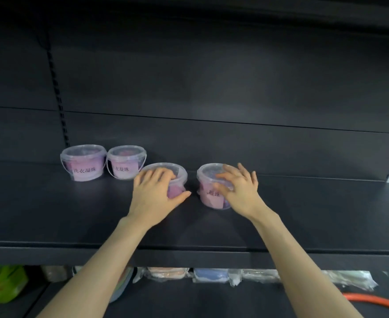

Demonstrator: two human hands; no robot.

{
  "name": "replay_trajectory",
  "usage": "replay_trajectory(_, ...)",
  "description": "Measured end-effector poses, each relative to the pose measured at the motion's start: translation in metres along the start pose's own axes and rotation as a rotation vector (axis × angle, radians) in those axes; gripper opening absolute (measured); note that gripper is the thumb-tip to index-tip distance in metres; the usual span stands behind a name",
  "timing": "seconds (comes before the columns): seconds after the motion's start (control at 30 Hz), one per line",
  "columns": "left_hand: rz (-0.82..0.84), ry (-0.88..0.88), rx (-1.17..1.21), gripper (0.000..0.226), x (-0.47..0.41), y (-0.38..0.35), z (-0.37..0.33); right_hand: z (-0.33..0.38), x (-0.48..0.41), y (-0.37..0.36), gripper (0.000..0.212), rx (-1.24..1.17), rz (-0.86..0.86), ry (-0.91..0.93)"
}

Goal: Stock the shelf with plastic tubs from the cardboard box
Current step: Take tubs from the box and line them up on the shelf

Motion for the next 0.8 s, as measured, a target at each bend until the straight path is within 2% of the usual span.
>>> replay_trajectory(0.1, 0.049, -0.028, 0.002, 0.036, -0.007, -0.003, 0.010, 0.001, -0.008, -0.005, 0.033, 0.119, -0.026, -0.014)
replay_trajectory(0.2, 0.075, -0.072, 0.108, 0.026, -0.011, -0.007, 0.023, 0.000, -0.012, -0.015, 0.040, -0.006, 0.015, 0.027)
replay_trajectory(0.27, 0.078, -0.083, 0.179, 0.028, -0.014, -0.011, 0.031, -0.001, -0.018, -0.020, 0.038, -0.099, 0.045, 0.015)
replay_trajectory(0.4, 0.104, -0.006, 0.168, 0.031, -0.023, -0.022, 0.043, -0.003, -0.033, -0.026, 0.035, 0.039, -0.048, -0.060)
replay_trajectory(0.47, 0.128, -0.005, 0.172, 0.031, -0.028, -0.029, 0.049, -0.002, -0.041, -0.029, 0.032, 0.001, -0.076, -0.069)
replay_trajectory(0.67, 0.103, 0.013, 0.184, 0.022, -0.038, -0.047, 0.054, -0.001, -0.068, -0.051, 0.028, -0.152, 0.013, -0.110)
replay_trajectory(0.8, 0.060, 0.026, 0.198, 0.021, -0.043, -0.054, 0.056, -0.004, -0.079, -0.053, 0.030, 0.001, -0.096, -0.129)
Point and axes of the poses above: each hand's wrist, its own x-axis away from the middle knuckle, its own y-axis out of the back of the hand, z = x × y, the point moved 3 cm from there along -x, towards the middle knuckle, and after that the axes turned 10 degrees about -y, right-handed, at the moved point
